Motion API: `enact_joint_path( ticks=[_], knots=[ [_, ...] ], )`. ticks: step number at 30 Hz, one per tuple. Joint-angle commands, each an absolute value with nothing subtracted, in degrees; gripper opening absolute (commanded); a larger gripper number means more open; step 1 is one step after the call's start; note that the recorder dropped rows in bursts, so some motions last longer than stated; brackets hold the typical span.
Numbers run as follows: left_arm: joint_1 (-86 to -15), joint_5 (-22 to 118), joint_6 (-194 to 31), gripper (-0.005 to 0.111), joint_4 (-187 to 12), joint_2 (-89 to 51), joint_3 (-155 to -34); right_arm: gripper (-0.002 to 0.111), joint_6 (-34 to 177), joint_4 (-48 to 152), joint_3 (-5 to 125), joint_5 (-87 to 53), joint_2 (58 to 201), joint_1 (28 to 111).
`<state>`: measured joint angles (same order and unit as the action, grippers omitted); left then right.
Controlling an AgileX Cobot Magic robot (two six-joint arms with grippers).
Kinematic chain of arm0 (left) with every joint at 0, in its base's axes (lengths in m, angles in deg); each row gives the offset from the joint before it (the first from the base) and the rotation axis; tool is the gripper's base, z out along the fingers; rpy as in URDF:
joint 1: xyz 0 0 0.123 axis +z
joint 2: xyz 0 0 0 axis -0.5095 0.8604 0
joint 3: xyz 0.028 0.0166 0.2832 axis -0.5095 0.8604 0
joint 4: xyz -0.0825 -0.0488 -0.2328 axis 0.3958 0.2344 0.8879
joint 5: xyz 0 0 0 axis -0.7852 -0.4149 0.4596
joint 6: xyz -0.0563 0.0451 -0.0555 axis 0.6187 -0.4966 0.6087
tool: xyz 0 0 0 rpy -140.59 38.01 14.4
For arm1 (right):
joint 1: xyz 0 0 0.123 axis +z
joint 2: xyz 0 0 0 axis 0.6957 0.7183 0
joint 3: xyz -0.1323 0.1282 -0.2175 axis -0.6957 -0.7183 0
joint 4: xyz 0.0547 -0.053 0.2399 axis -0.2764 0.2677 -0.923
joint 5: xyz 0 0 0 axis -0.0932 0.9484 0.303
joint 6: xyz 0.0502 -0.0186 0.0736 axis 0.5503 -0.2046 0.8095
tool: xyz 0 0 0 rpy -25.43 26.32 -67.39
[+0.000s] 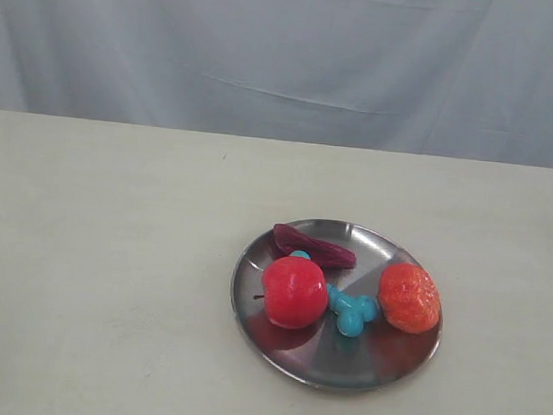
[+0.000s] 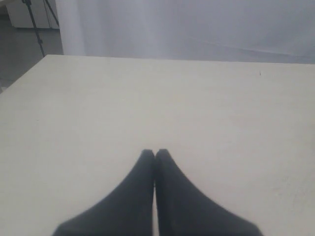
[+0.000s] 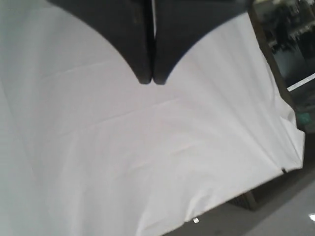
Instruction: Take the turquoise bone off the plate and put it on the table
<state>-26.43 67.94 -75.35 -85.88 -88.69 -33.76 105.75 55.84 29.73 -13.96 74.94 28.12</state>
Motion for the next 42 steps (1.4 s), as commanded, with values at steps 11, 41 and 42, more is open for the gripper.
enact_joint_path(
  ticks=[11, 41, 42],
  knots=[
    [-26.17, 67.63, -75.11, 0.0, -85.6, -88.77, -33.62, 0.0, 68.97, 51.94, 72.89, 36.76, 117.64, 40.18],
    [-26.17, 67.63, -75.11, 0.0, -85.6, -88.77, -33.62, 0.0, 53.58, 42.54, 77.71, 40.66, 163.68, 40.33],
    [-26.17, 67.63, -75.11, 0.0, -85.6, -88.77, -33.62, 0.0, 52.99, 42.11, 77.71, 40.66, 164.67, 40.33]
  ],
)
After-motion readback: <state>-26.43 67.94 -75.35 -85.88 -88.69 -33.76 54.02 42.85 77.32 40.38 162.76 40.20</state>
